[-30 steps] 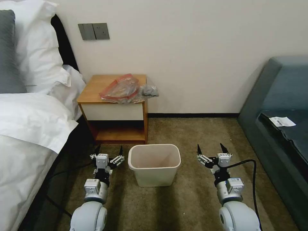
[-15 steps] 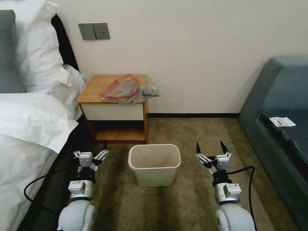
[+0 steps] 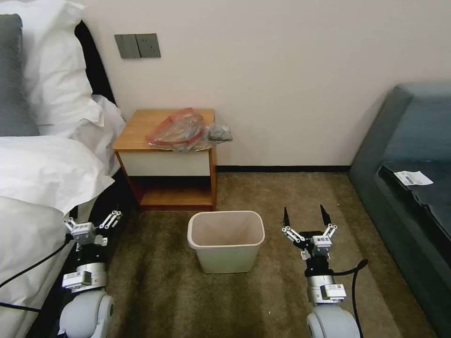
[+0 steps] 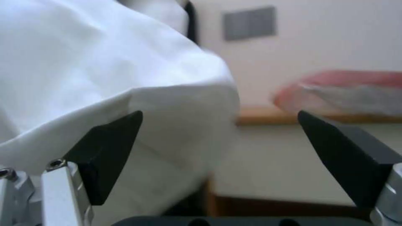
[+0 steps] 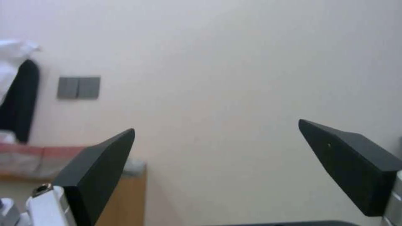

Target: Pick up the garbage bag from the table and place it over the trash can.

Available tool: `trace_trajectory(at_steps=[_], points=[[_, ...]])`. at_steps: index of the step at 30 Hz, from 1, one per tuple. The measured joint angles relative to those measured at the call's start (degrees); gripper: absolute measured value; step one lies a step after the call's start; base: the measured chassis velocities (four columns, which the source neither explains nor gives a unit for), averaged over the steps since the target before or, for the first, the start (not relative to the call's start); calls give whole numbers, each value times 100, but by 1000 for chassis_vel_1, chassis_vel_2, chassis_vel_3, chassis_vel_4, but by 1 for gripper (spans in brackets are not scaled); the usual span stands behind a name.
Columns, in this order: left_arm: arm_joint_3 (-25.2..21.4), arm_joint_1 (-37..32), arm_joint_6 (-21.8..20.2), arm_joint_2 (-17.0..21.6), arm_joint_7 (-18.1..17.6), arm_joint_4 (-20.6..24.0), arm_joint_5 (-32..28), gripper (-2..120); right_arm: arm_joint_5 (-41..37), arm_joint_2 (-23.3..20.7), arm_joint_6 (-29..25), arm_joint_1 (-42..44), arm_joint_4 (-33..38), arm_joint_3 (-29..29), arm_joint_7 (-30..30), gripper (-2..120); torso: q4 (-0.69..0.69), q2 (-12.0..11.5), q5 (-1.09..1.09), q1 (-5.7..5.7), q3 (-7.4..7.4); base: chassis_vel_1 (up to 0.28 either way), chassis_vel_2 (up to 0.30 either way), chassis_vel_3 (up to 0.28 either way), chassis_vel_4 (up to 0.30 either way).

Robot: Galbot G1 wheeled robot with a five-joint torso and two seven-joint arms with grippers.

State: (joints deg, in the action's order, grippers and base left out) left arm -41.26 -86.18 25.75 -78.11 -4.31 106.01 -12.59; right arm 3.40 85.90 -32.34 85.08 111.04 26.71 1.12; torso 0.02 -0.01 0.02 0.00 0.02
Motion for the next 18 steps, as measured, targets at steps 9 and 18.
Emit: trace_trajectory(at_steps=[9,18], points=[[1351,-594,-412,133,427,563,-462,93,-25,-129,105,-225,184,1,-14,100,-3,0,-2,0,-2,0,0,0,0],[906,-493,-57,15,164,640,197,93,299,-785,89,-1037,-335,-298,-75,100,-2,1,-1,-1,-2,0,0,0,0]])
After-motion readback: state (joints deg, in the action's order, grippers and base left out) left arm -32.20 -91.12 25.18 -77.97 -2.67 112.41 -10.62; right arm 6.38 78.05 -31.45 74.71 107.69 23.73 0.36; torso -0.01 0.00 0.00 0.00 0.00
